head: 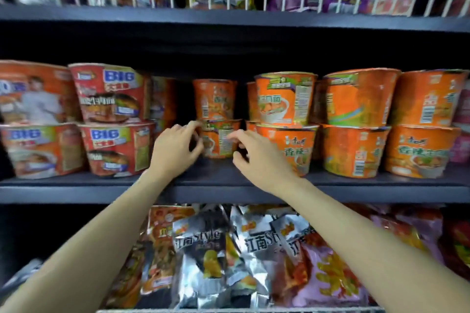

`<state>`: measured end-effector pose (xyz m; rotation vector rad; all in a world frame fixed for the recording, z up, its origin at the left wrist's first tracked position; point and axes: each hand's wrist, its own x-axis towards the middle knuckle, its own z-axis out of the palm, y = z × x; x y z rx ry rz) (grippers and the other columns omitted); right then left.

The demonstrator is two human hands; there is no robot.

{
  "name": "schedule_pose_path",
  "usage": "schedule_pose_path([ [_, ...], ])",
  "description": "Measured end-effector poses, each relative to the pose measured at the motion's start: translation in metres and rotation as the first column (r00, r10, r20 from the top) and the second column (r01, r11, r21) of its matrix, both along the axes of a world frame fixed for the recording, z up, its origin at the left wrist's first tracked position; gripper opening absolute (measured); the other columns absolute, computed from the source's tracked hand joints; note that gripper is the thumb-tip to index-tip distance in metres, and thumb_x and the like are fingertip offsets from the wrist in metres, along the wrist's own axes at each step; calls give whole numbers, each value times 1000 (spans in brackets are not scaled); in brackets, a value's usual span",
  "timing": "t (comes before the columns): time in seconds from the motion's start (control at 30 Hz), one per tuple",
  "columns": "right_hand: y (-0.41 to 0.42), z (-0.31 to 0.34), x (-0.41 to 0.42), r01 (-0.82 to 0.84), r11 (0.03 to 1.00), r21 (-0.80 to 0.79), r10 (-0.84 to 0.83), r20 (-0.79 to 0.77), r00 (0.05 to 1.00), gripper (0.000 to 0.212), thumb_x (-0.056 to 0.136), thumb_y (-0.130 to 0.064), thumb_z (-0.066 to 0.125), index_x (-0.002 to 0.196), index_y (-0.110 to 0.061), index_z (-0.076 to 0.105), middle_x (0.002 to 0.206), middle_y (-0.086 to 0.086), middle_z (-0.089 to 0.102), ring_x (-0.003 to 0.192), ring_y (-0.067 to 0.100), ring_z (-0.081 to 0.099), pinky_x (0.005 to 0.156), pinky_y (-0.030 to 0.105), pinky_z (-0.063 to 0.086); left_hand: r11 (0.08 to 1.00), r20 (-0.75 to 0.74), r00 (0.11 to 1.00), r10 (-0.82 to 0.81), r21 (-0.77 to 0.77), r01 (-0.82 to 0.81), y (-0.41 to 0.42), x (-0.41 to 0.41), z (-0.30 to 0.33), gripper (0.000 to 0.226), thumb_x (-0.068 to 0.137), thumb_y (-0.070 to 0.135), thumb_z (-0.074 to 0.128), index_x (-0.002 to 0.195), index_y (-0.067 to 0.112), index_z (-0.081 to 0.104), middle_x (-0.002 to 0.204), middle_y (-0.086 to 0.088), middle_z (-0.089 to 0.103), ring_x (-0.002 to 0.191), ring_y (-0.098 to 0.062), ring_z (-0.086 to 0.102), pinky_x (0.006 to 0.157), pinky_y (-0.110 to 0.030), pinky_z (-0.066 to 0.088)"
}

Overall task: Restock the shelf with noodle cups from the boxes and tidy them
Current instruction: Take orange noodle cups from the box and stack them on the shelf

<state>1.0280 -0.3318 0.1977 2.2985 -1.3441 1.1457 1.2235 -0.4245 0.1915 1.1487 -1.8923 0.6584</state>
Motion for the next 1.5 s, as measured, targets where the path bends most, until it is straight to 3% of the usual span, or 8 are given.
schedule_pose_path([
  [0.23, -111, 24, 53, 369, 922, -117, -373, -20, 928, 51, 91, -28, 55, 139, -19, 39, 145, 9, 33, 129, 33, 33, 104, 45, 36, 991, 18, 1000, -19, -133, 21, -35, 14, -2, 42, 81, 37, 43, 114, 16, 57, 96, 0, 66, 91, -23, 61, 62, -31, 49],
  [0.4, -157, 19, 65, 475, 869, 136, -488, 77, 870, 78, 87, -42, 64, 144, -24, 15, 143, 19, 22, 119, 41, 41, 98, 45, 38, 999, 41, 999, 22, -29, -21, -46, 14, -4, 51, 86, 38, 53, 132, 20, 42, 121, -1, 53, 113, -22, 49, 74, -36, 48],
  [0.73, -168, 12, 35, -13, 994, 113, -31, 377, 926, 59, 73, -37, 79, 112, -20, 37, 125, 5, 38, 103, 17, 45, 82, 30, 39, 985, -27, 995, -98, 137, 101, -82, 20, 7, 81, 76, 40, 73, 142, 22, 29, 138, -5, 36, 125, -22, 40, 98, -33, 39],
  [0.97, -161, 18, 43, -36, 995, -96, 70, 383, 921, 35, 86, -29, 62, 115, -24, 43, 130, 1, 42, 119, 19, 42, 93, 31, 37, 988, 46, 990, -134, -72, 137, -75, 17, 1, 76, 66, 44, 80, 129, 16, 47, 122, -10, 44, 113, -26, 42, 90, -35, 43],
  [1.1, -171, 36, 49, -124, 991, -42, 119, 686, 717, 72, 88, -38, 63, 144, -24, 19, 143, 9, 40, 126, 27, 46, 96, 37, 42, 980, 79, 988, -136, -133, 146, -74, 16, 2, 77, 68, 50, 77, 130, 17, 46, 121, -9, 44, 113, -22, 40, 88, -28, 37],
  [1.23, -185, 47, 55, -196, 968, 155, 64, 605, 793, 119, 75, -52, 72, 145, -37, -23, 152, 11, 32, 131, 34, 43, 107, 56, 35, 977, 87, 987, -131, -157, 144, -73, 13, 1, 78, 68, 52, 76, 127, 12, 45, 119, -8, 46, 110, -21, 43, 87, -27, 38],
  [1.4, -189, 48, 58, -62, 988, 141, -20, 514, 857, 121, 70, -59, 73, 149, -31, -15, 149, 10, 37, 131, 34, 44, 109, 57, 30, 975, 89, 991, -102, -187, 117, -72, 14, 3, 72, 67, 49, 77, 121, 11, 49, 117, -9, 50, 108, -26, 47, 87, -39, 44],
  [1.5, -176, 51, 62, 188, 981, 52, -191, 461, 867, 120, 66, -69, 69, 151, -22, -1, 143, 13, 42, 129, 33, 44, 111, 53, 28, 976, 88, 994, -60, -203, 76, -71, 13, 3, 72, 66, 50, 76, 120, 12, 49, 116, -9, 51, 106, -29, 47, 87, -45, 45],
])
